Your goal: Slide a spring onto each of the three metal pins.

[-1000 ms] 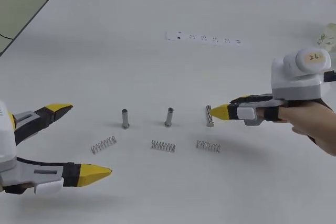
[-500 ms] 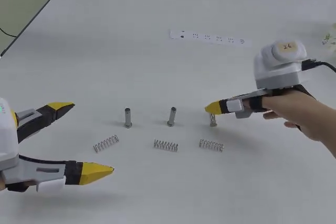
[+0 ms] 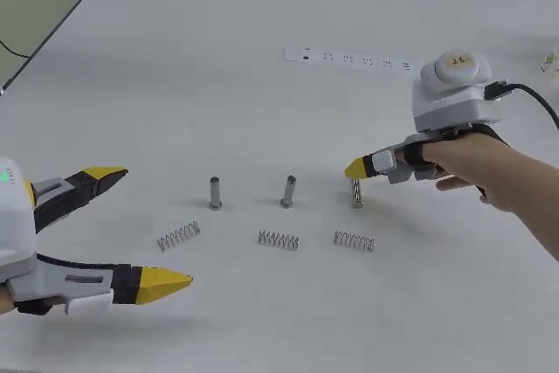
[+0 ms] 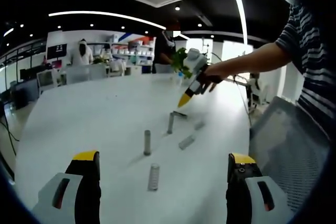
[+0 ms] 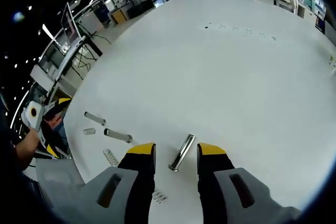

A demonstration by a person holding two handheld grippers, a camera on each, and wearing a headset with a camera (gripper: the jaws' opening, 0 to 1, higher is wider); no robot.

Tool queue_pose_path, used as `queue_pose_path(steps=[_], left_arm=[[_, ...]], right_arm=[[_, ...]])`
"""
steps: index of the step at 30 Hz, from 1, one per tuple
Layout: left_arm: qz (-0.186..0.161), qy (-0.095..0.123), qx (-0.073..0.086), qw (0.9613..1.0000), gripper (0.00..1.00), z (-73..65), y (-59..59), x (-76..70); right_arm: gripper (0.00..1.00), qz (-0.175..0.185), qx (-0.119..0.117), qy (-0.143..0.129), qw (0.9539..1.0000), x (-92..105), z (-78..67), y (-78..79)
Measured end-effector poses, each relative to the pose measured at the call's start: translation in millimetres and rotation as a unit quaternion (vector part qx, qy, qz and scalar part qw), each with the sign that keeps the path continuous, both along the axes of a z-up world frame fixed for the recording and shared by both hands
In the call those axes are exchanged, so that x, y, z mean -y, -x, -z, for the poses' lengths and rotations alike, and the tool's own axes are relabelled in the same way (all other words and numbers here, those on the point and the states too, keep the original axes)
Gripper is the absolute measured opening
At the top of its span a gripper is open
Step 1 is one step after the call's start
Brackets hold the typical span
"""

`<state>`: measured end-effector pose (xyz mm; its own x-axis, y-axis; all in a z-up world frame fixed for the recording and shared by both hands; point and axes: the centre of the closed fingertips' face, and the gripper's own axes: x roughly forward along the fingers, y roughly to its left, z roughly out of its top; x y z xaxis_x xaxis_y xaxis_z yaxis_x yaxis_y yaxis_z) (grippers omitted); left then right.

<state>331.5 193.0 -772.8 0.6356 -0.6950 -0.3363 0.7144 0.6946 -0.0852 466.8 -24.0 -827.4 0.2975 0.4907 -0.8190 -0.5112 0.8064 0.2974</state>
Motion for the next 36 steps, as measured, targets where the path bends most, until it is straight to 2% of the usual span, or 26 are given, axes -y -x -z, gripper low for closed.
queue_pose_path(steps=[3, 10, 16, 36], left_arm=[[0.000, 0.000, 0.000, 1.0000, 0.99, -0.1, -0.5, -0.3], [0.000, 0.000, 0.000, 1.0000, 0.99, -0.1, -1.5, -0.1], [0.001, 0.000, -0.001, 1.0000, 0.99, 0.7, -1.7, -0.3], [-0.003, -0.001, -0.002, 1.0000, 0.98, 1.1, 1.0, -3.2]], right_arm=[[0.29, 0.003, -0.008, 0.013, 0.9999, 0.7, 4.9, -2.0], [0.27, 0.023, -0.028, 0.023, 0.9991, 1.0, 13.1, -6.3], [0.25, 0.033, -0.045, 0.044, 0.9975, 4.0, 20.2, -3.6], [0.20, 0.042, -0.052, 0.062, 0.9958, 4.3, 28.8, -5.3]])
